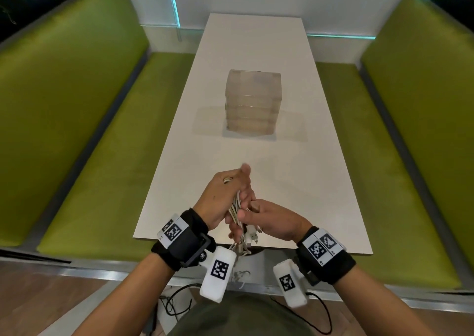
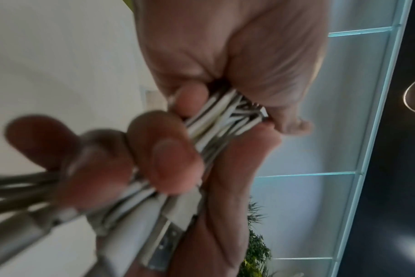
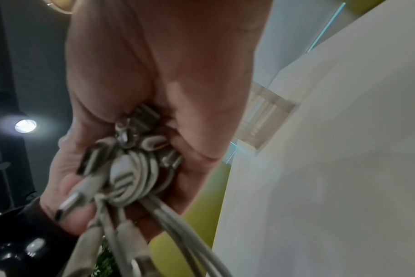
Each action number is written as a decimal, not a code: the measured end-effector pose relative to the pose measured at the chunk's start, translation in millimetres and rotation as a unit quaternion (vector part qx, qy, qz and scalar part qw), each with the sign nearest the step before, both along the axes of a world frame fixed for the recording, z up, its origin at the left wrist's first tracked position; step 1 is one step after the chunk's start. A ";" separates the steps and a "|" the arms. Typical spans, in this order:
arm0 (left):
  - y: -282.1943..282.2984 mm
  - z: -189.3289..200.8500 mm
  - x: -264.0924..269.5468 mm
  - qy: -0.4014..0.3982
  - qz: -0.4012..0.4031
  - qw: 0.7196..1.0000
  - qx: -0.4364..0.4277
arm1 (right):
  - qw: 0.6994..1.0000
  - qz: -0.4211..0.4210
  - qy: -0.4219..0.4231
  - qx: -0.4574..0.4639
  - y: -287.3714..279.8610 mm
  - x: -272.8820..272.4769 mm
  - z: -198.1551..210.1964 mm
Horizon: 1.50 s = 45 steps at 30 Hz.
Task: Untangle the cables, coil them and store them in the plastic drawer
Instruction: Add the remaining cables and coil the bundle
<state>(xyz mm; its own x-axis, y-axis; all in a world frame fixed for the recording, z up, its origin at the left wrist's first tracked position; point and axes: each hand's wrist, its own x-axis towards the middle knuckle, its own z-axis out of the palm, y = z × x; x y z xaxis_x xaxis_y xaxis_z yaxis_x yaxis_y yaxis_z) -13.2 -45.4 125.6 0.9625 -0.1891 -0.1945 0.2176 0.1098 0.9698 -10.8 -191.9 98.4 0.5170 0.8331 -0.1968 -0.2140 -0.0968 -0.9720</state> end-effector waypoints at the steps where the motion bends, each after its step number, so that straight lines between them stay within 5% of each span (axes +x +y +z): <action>1: -1.8 2.3 -0.6 0.008 0.005 1.000 -0.012 | 1.000 0.004 0.024 0.017 0.5 -1.8 -0.3; 6: -8.6 6.0 -2.3 0.004 0.026 0.999 -0.037 | 0.997 -0.011 0.068 0.036 4.8 -7.3 1.3; 15: -3.8 -5.4 -1.6 -0.043 0.033 0.998 -0.019 | 0.998 -0.057 -0.027 -0.016 2.9 -6.4 0.9; 20: 7.2 -32.3 -8.3 -0.026 -0.050 0.997 -0.050 | 0.986 -0.157 0.004 0.049 -9.3 2.5 9.0; 24: -3.0 -40.9 -20.0 -0.043 -0.138 0.988 0.045 | 0.972 -0.195 0.064 0.114 -15.5 13.2 24.7; 27: -9.2 -37.6 -25.4 -0.018 -0.111 0.994 0.016 | 0.967 -0.197 0.084 0.142 -16.8 15.5 34.1; 37: -3.5 -40.0 -28.2 0.013 -0.191 0.981 -0.026 | 0.955 -0.256 0.074 0.128 -17.1 17.4 44.1; 45: 9.6 -38.6 -32.7 0.063 -0.226 0.972 0.004 | 0.976 -0.200 0.045 0.071 -29.9 25.2 46.6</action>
<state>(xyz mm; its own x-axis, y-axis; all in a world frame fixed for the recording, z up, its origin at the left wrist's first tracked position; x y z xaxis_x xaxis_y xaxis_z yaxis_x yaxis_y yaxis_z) -45.9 -35.8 87.0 0.7493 -0.5857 -0.3091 0.3600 -0.0315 0.9324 14.4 -221.8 144.9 0.7927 0.5899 -0.1535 -0.2926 0.1473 -0.9448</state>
